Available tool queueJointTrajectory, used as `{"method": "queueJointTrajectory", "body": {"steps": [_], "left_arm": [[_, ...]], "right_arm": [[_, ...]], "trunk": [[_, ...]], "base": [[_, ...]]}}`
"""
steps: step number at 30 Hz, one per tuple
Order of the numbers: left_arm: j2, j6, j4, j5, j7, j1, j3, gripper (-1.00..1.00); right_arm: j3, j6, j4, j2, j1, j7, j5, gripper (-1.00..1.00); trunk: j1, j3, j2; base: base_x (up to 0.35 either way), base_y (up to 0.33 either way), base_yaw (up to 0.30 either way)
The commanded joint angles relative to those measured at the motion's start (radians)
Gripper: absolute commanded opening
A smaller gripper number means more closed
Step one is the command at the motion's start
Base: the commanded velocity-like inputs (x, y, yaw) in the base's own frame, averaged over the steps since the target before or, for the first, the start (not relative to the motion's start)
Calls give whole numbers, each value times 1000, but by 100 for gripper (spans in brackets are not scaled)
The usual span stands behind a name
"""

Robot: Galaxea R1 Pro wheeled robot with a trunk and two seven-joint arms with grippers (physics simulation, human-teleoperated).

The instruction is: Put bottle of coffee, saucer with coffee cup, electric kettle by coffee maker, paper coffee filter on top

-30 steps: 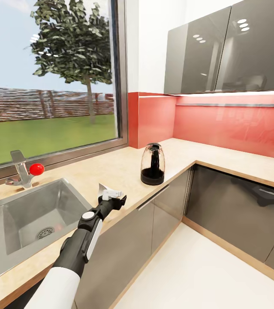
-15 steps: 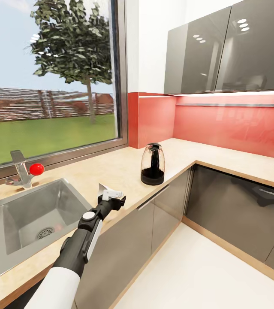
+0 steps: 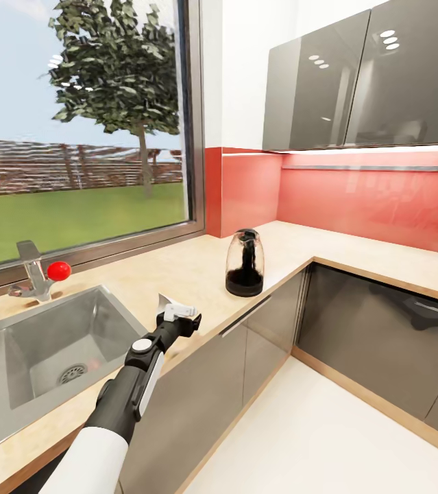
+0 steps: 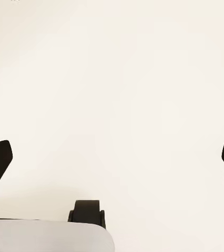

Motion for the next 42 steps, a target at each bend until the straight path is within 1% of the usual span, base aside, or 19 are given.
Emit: {"method": "queueJointTrajectory", "body": {"steps": [1, 24, 26, 36, 38, 42], "left_arm": [[-1, 4, -2, -10, -6, 0, 2, 100], [-1, 4, -1, -10, -6, 0, 0, 100], [-1, 4, -2, -10, -6, 0, 0, 100], [-1, 4, -3, -10, -6, 0, 0, 100], [-1, 4, -3, -10, -6, 0, 0, 100], [-1, 4, -3, -10, -6, 0, 0, 100]], "right_arm": [[3, -3, 1, 0, -1, 0, 1, 100], [3, -3, 1, 0, -1, 0, 0, 100], [3, -3, 1, 0, -1, 0, 1, 100], [3, -3, 1, 0, -1, 0, 1, 100], [3, -3, 1, 0, 0, 0, 0, 100], [3, -3, 1, 0, -1, 0, 0, 100]], "trunk": [[0, -1, -1], [0, -1, -1], [8, -7, -15], [8, -7, -15], [15, -14, -29], [15, -14, -29]], "base": [[10, 8, 0], [8, 16, 0], [0, 0, 0], [0, 0, 0], [0, 0, 0], [0, 0, 0]]}}
